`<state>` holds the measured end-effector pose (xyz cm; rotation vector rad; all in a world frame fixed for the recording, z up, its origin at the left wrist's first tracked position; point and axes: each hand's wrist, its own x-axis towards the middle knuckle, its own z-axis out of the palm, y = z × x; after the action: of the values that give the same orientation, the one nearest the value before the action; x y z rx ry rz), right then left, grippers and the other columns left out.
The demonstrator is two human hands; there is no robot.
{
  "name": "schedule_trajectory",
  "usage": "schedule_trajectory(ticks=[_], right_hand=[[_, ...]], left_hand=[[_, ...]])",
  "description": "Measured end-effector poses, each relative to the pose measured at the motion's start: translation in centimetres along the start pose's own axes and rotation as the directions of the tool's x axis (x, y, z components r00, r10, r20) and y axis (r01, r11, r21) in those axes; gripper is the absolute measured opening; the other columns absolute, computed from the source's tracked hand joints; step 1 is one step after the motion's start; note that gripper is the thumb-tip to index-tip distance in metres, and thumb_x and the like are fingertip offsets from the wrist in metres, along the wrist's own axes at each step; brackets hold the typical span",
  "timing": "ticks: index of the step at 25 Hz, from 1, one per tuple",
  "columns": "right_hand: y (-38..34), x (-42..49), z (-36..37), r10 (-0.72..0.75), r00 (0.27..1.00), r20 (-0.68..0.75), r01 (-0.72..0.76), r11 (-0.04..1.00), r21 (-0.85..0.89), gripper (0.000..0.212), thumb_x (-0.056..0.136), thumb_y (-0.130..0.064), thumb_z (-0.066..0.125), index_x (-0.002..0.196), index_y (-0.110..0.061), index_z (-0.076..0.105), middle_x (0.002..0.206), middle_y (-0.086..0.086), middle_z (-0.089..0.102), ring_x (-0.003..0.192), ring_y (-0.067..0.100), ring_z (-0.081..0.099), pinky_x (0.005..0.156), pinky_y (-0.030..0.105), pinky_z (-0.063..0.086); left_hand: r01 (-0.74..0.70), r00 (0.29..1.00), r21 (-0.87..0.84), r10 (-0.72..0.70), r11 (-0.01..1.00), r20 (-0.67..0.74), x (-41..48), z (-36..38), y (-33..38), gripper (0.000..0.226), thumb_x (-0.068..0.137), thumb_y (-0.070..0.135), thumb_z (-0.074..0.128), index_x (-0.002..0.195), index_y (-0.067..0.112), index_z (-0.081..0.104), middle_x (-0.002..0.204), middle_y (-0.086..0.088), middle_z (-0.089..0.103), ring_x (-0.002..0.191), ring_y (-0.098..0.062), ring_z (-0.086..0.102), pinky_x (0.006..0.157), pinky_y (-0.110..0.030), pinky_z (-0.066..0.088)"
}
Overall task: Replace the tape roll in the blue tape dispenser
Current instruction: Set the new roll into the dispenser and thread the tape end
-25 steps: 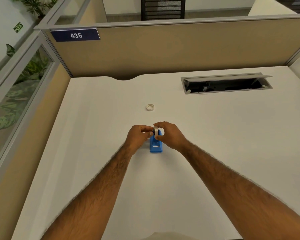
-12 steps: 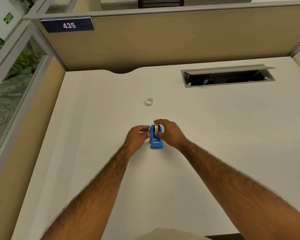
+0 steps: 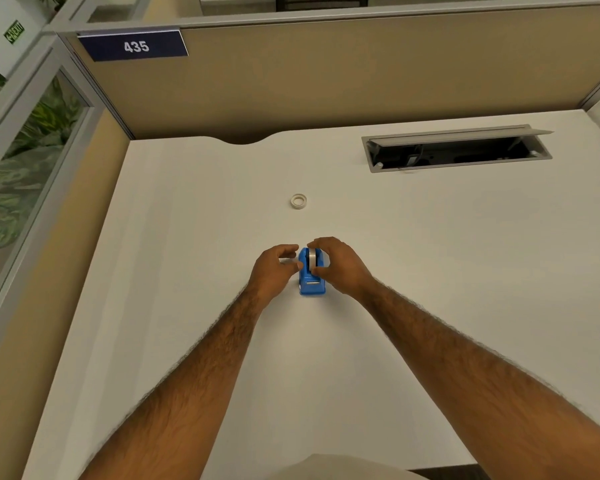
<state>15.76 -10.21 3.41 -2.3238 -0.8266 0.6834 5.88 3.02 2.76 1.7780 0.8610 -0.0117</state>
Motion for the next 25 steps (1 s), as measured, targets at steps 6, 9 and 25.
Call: schedule_trajectory(ticks=[6,9,25], right_hand=[[0.7,-0.6,-0.2,0.021,0.998,-0.058,-0.014,0.993,0.120,0.056,0.087,-0.018,0.072,0.138,-0.023,0.051,0.144,0.002,0.050,0.126,0.020,0.050,0.102,0.030,0.039],[0.9,-0.8,-0.3,0.062,0.991,-0.118,-0.038,0.980,0.197,0.038,0.091,-0.016,0.066,0.128,-0.020,0.059,0.136,0.002,0.055,0.119,0.018,0.055,0.090,0.022,0.040],[-0.5,2.2,0.4,0.168,0.964,-0.204,-0.100,0.947,0.307,0.007,0.086,-0.017,0.068,0.088,-0.011,0.070,0.096,0.002,0.069,0.093,0.017,0.064,0.080,0.030,0.053]], left_hand=[[-0.092,0.996,-0.011,0.092,0.996,0.010,-0.1,0.5,0.9,0.047,0.089,0.020,0.072,0.134,0.020,0.059,0.136,0.001,0.059,0.110,-0.015,0.061,0.094,-0.029,0.050],[-0.103,0.993,0.025,0.102,0.994,0.055,0.1,1.0,0.3,0.050,0.086,0.025,0.075,0.133,0.020,0.060,0.135,0.000,0.060,0.117,-0.019,0.061,0.092,-0.025,0.047],[-0.139,0.990,0.061,0.138,0.988,0.018,0.6,2.0,-0.4,0.045,0.082,0.017,0.079,0.123,0.019,0.059,0.127,0.000,0.061,0.107,-0.015,0.059,0.078,-0.014,0.044]])
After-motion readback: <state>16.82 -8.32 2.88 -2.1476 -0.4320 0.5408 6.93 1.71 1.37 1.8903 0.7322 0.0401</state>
